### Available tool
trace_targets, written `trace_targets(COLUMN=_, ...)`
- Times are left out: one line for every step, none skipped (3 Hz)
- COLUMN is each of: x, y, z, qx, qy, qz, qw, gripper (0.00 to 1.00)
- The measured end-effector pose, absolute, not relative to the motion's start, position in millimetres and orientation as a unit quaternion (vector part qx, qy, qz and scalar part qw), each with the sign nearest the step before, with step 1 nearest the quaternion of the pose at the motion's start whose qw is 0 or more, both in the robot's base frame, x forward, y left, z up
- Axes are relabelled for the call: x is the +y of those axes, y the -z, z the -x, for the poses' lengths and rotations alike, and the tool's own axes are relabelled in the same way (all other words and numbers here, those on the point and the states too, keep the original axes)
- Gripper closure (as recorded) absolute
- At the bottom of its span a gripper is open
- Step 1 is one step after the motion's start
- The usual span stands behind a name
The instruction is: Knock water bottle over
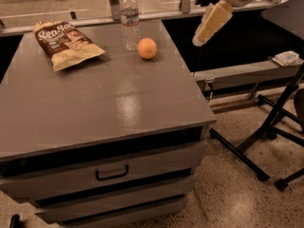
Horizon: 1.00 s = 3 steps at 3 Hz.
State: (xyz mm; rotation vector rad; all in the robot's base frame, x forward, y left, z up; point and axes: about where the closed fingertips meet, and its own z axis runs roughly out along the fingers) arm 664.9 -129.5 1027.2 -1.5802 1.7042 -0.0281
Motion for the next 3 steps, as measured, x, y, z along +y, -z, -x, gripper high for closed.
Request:
trace_targets(x=-107, y=-1015, z=-702, qx=0.669, qy=-0.035, qz=0.596, qw=0.443, gripper=0.0)
trace_targets(x=-86, y=-998, z=-737, qx=0.676, qy=-0.091, qz=0.557, qw=0.474, gripper=0.0)
trace_targets(x=-59, y=-974, z=-768, qx=0.686, qy=-0.13, qz=0.529, qw=0.482, gripper=0.0)
